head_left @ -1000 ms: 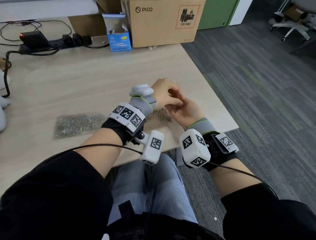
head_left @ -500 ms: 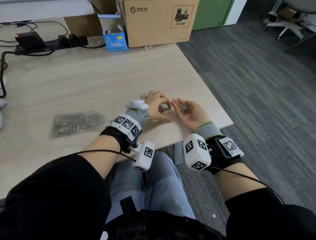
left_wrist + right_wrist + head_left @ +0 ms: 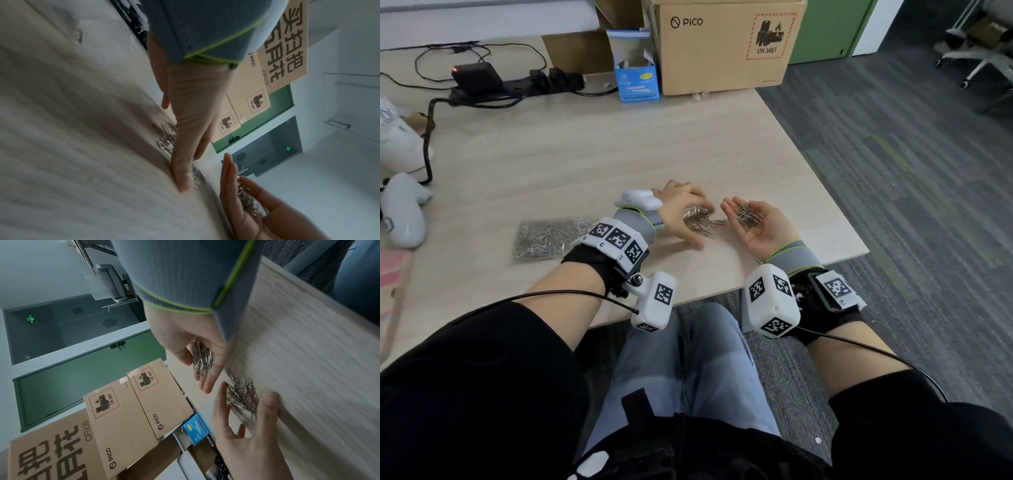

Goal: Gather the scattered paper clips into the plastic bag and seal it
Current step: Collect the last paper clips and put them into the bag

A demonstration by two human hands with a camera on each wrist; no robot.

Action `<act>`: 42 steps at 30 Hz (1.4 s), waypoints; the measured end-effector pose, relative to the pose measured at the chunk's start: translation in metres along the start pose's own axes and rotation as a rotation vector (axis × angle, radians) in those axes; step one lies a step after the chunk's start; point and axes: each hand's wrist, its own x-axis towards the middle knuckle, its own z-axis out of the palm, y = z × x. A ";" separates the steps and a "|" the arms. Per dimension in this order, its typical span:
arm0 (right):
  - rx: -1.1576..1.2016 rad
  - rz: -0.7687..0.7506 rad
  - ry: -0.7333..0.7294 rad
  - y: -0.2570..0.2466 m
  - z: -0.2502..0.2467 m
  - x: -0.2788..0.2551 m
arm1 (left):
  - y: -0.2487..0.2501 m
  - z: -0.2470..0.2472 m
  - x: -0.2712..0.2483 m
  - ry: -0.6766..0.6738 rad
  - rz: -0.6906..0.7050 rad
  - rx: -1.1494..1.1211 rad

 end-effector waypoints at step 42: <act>0.083 0.114 -0.029 -0.004 0.014 0.005 | 0.042 -0.031 0.024 0.285 0.158 -0.587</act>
